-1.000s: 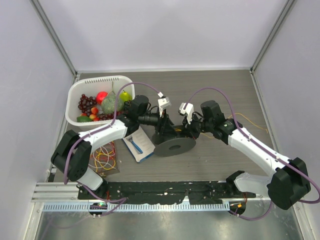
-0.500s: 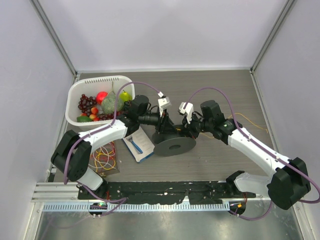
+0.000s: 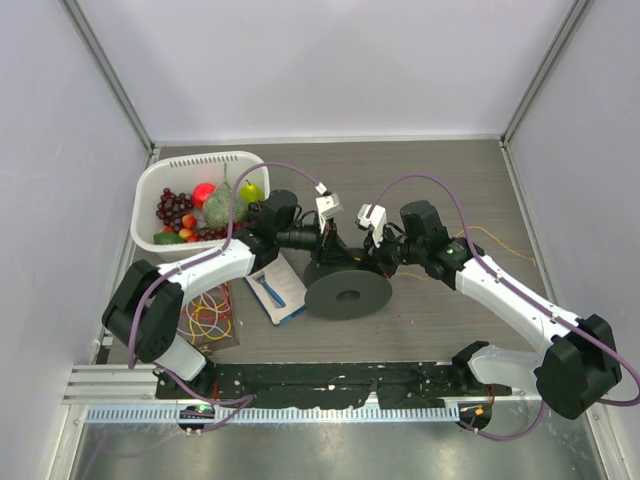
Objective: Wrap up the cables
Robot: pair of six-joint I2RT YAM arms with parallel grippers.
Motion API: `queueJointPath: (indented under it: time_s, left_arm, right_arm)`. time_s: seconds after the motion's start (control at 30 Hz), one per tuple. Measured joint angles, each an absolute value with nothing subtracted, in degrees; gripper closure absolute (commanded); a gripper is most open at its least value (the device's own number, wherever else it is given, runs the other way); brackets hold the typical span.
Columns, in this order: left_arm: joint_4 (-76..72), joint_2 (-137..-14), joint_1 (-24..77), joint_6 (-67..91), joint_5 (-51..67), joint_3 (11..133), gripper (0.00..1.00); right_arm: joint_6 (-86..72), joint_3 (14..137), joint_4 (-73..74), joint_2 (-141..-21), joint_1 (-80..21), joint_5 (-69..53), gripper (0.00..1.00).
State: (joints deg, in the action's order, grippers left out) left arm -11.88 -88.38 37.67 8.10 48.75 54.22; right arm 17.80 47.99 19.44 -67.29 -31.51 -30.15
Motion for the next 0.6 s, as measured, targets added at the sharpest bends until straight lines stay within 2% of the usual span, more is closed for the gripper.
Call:
queueJointPath:
  time_s: [0.13,0.37,0.53,0.6]
  left_arm:
    - [-11.4,-88.6,37.7,6.5,48.1,54.2,0.99]
    - [-10.8,-88.7,37.6,5.2,48.4,54.2,1.00]
    - [-10.9,-88.6,37.6,3.6,48.7,54.1,1.00]
    - [-10.8,-88.2,37.6,2.3,49.6,53.9,1.00]
  right_arm:
    - [17.5,47.9,19.8,-67.3,-31.7,-30.4,0.99]
    - [17.2,47.9,19.8,-67.3,-31.7,-30.6,0.99]
    - [16.3,47.9,20.0,-67.2,-31.6,-30.9,0.67]
    - [16.3,48.1,21.5,-66.7,-31.6,-32.5,0.61]
